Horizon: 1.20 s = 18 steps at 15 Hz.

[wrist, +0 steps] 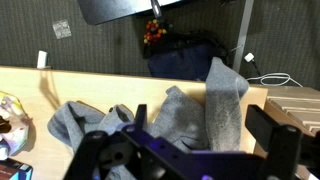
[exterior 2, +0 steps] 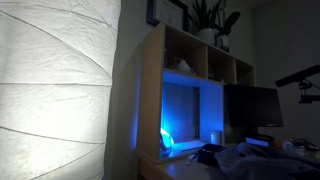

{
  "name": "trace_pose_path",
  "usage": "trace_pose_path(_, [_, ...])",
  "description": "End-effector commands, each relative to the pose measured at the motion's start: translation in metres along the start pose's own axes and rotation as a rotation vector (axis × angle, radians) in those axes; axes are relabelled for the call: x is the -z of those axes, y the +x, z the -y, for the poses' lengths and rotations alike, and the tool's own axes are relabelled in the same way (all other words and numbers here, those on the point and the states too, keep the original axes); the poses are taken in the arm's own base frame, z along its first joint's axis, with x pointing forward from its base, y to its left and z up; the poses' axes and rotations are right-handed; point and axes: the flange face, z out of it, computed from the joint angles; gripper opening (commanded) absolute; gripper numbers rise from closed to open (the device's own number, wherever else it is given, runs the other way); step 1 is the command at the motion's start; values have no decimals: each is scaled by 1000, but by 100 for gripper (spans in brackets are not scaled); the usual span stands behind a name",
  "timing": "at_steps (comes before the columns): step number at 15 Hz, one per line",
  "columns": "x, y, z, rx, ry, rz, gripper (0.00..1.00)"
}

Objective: Hang the sweater with the hanger

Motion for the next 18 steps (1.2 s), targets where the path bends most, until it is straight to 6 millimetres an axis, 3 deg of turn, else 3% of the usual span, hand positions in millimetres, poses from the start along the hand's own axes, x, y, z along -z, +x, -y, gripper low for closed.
trace_pose_path(1, [1, 0, 0, 0, 0, 1, 100])
trace_pose_path(3, [0, 8, 7, 10, -10, -5, 100])
trace_pose_path(7, [5, 45, 38, 49, -45, -59, 100])
trace_pose_path(12, [3, 105, 75, 138, -25, -174, 100])
trace_pose_path(18, [-49, 165, 79, 42, -229, -113, 100])
